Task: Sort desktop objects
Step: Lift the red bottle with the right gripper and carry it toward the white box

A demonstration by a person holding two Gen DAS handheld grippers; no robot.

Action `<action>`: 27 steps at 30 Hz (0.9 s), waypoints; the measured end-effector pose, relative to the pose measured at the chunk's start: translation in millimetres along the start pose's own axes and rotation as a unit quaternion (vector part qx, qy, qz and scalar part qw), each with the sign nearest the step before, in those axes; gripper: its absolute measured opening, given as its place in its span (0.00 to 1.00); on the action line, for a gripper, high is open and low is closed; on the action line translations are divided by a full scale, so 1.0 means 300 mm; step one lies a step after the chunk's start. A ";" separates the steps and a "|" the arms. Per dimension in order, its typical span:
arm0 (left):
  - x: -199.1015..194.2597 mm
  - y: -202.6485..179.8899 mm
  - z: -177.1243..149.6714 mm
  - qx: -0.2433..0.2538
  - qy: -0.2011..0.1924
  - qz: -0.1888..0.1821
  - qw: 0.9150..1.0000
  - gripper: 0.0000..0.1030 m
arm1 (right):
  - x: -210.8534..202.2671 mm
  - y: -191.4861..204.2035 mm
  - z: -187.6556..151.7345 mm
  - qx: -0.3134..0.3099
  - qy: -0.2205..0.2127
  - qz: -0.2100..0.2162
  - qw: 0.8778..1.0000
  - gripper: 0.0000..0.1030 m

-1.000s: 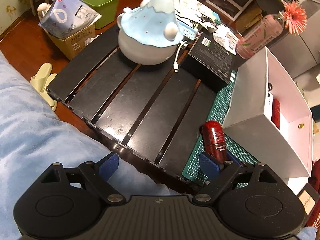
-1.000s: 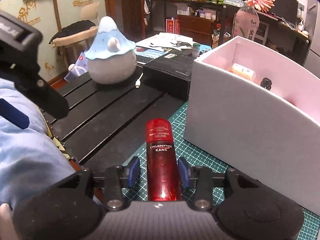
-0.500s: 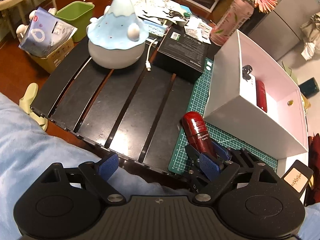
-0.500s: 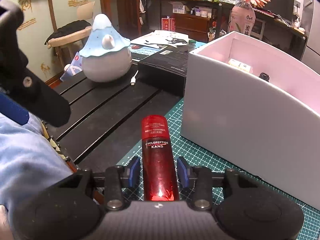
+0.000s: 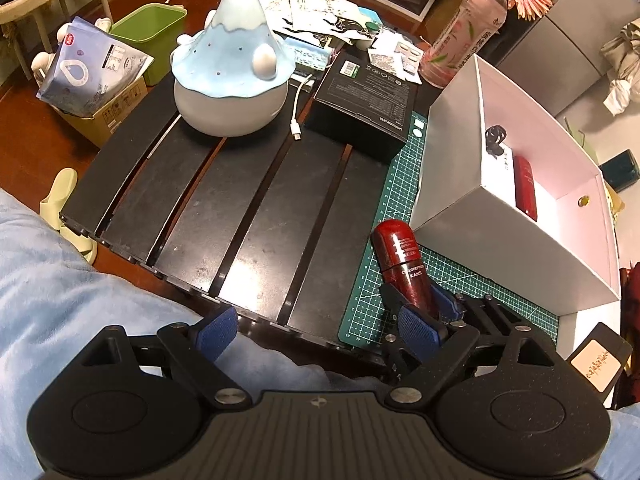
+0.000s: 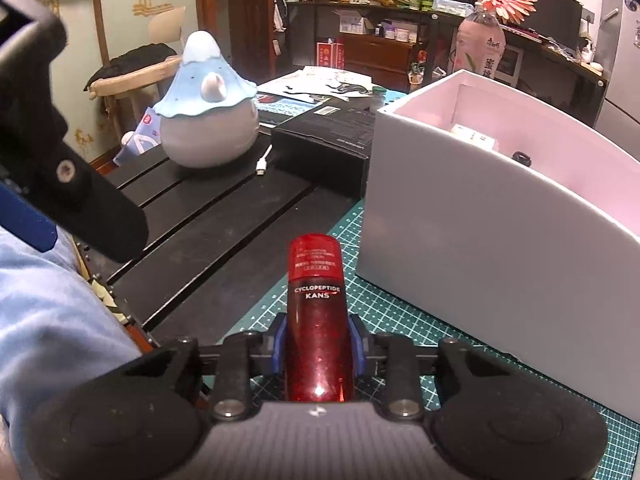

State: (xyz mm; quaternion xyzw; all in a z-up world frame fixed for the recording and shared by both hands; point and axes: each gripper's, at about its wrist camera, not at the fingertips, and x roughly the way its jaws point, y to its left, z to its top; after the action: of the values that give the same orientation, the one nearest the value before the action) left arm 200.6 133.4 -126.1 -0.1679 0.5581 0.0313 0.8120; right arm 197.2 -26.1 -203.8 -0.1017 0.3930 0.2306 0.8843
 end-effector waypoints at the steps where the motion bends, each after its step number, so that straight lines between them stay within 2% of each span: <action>1: 0.000 0.000 0.000 -0.001 0.000 0.001 1.000 0.85 | -0.003 -0.004 0.000 0.003 -0.001 0.000 1.000 0.28; 11: -0.001 0.006 0.002 -0.006 -0.002 0.003 1.000 0.85 | -0.050 -0.028 0.002 0.020 -0.008 0.000 1.000 0.28; 17: -0.030 -0.029 -0.005 0.023 -0.030 0.009 0.999 0.85 | -0.104 -0.039 0.007 0.026 -0.016 0.002 1.000 0.28; 27: -0.068 -0.079 -0.020 0.060 -0.056 -0.029 0.996 0.85 | -0.228 -0.065 0.020 0.044 -0.033 0.002 0.998 0.28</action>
State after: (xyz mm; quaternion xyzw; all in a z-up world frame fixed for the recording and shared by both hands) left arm 193.1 111.8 -103.6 -0.1326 0.5076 -0.0165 0.8512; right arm 170.6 -63.4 -149.1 -0.0539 0.3735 0.2175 0.9002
